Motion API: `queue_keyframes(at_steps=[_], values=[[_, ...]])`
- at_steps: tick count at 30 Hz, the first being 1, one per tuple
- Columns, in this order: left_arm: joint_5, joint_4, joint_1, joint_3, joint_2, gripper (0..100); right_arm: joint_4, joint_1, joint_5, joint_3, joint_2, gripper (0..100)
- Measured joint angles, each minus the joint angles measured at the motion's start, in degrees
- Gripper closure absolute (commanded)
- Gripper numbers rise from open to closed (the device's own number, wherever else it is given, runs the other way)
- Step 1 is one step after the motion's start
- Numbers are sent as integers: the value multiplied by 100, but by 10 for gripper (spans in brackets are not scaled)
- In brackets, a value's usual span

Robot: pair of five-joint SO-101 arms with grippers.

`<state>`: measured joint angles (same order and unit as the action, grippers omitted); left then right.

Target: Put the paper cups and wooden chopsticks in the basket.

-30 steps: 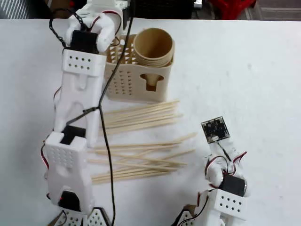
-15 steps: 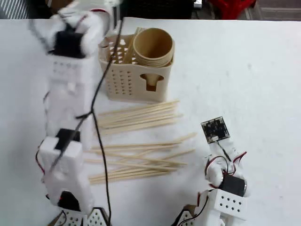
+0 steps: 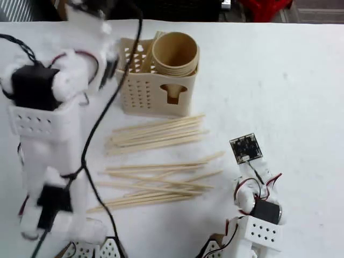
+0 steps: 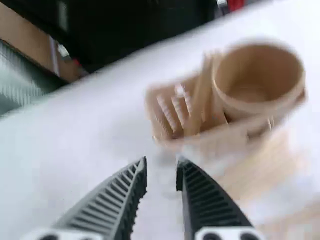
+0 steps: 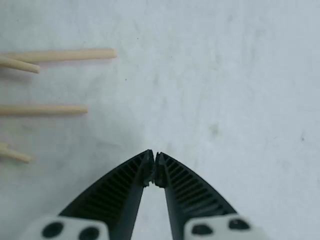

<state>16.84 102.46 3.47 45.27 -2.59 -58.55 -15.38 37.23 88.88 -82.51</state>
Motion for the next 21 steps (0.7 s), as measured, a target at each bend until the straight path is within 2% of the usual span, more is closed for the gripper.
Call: queue_keyframes(at_steps=[4,8,11,13,16,21], values=[[976,-396,396,-2989,-1503,884,0,0,0,0,0,981],[1705,-1626,624,-5934,-2743,880,0,0,0,0,0,981],[1908,-2778,730,-7692,-2831,880,0,0,0,0,0,981],[2031,-3455,800,-8273,-2611,879,0,0,0,0,0,981],[2242,-4211,1064,-8387,-1969,878,79,9,0,62,0,981],[2303,-4633,1618,-7710,-255,844,149,0,0,62,0,981]])
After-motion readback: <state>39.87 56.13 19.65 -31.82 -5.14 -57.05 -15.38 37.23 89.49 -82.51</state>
